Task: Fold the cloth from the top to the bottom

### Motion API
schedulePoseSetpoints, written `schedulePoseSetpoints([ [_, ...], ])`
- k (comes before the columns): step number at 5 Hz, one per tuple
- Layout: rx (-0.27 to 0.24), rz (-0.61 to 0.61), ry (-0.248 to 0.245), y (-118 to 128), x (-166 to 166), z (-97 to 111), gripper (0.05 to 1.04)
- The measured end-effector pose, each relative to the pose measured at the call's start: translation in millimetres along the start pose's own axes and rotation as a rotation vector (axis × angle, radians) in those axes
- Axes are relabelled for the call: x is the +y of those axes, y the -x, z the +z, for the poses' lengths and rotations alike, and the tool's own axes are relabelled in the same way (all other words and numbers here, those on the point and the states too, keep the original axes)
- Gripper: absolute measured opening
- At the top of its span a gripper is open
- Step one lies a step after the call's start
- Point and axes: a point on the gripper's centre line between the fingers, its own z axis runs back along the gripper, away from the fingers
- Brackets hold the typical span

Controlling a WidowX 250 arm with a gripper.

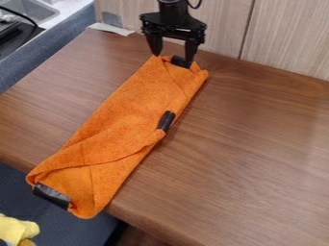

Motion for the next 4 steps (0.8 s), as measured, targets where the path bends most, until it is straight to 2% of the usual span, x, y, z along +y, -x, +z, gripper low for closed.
schedulePoseSetpoints([
  [1,-0.018,0.027,-0.018,-9,-8,-8,1.001],
  [3,-0.017,0.080,-0.031,-9,-12,-30,1.001],
  [4,-0.004,0.101,-0.047,-11,-11,-34,0.948],
])
